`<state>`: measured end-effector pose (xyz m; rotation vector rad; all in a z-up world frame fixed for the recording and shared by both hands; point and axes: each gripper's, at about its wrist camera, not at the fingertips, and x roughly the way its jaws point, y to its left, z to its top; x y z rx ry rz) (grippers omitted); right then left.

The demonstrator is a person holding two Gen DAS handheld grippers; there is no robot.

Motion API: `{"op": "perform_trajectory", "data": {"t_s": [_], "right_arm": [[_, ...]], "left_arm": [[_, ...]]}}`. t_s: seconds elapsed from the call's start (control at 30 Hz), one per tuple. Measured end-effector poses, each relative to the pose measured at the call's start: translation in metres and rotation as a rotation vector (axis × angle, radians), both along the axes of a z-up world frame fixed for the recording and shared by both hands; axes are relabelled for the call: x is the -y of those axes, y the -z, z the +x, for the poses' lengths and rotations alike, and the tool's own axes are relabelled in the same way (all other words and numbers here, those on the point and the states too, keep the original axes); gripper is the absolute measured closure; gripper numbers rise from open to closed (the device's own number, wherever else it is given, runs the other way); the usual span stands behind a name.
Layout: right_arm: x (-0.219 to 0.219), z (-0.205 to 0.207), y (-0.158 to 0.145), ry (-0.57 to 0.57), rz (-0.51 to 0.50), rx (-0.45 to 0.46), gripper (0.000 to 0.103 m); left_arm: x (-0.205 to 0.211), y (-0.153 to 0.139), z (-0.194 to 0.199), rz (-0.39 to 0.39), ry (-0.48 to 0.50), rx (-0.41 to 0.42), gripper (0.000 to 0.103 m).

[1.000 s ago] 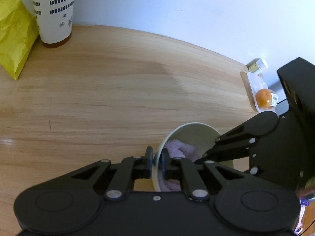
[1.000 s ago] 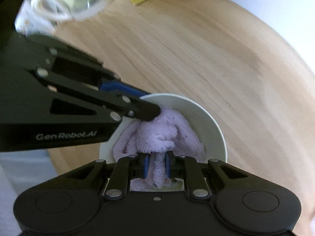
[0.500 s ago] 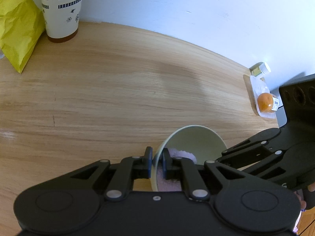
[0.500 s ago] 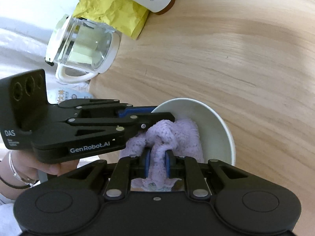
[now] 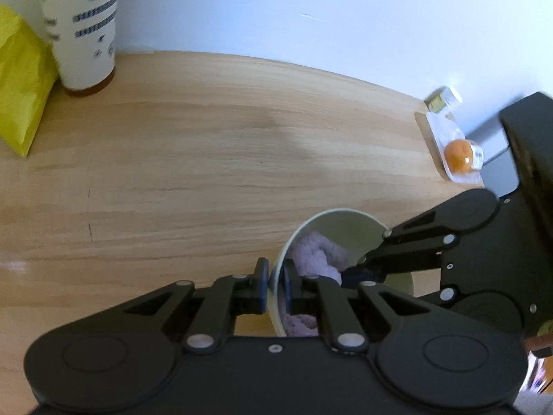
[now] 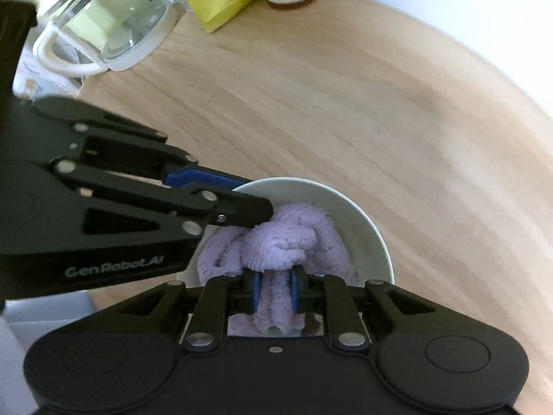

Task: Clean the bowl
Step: 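Grip the pale green bowl rim with the left gripper while the right gripper holds the cloth inside, then scrub the bowl interior with the pink cloth in the right gripper while the left gripper steadies the rim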

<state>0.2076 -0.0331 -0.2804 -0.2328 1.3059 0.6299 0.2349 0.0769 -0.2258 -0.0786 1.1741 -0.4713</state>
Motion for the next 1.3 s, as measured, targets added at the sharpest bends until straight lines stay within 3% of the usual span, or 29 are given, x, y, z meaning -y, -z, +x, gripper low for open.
{"op": "perform_trajectory", "data": {"t_s": [0.2,0.37,0.57,1.03,1.13,1.2,1.27,1.3], "right_arm": [[-0.003,-0.024,-0.016,-0.031,-0.067,0.229,0.085],[-0.011,-0.042,-0.022,-0.135,-0.172,0.402,0.085],[-0.007,-0.034,-0.021,-0.121,-0.191,0.385,0.085],[-0.035,0.004,0.009,0.008,-0.258,0.218,0.087],[-0.034,0.014,0.006,0.014,-0.226,0.152,0.075],[-0.028,0.015,-0.002,0.004,-0.199,0.122,0.058],[-0.020,0.018,-0.013,-0.006,-0.136,0.070,0.047],[-0.017,0.020,-0.016,0.000,-0.110,0.056,0.046]], "left_arm": [[0.002,0.000,-0.004,0.024,0.083,0.029,0.096],[0.011,-0.002,-0.008,0.058,0.131,0.047,0.095],[0.010,0.000,-0.009,0.054,0.121,0.044,0.095],[0.002,0.004,-0.005,0.019,0.076,0.023,0.094],[0.001,0.005,-0.005,0.017,0.069,0.020,0.094],[0.000,0.005,-0.004,0.009,0.058,0.015,0.094],[-0.001,0.007,-0.003,-0.004,0.046,0.009,0.094],[-0.002,0.007,-0.003,-0.008,0.042,0.007,0.094]]}}
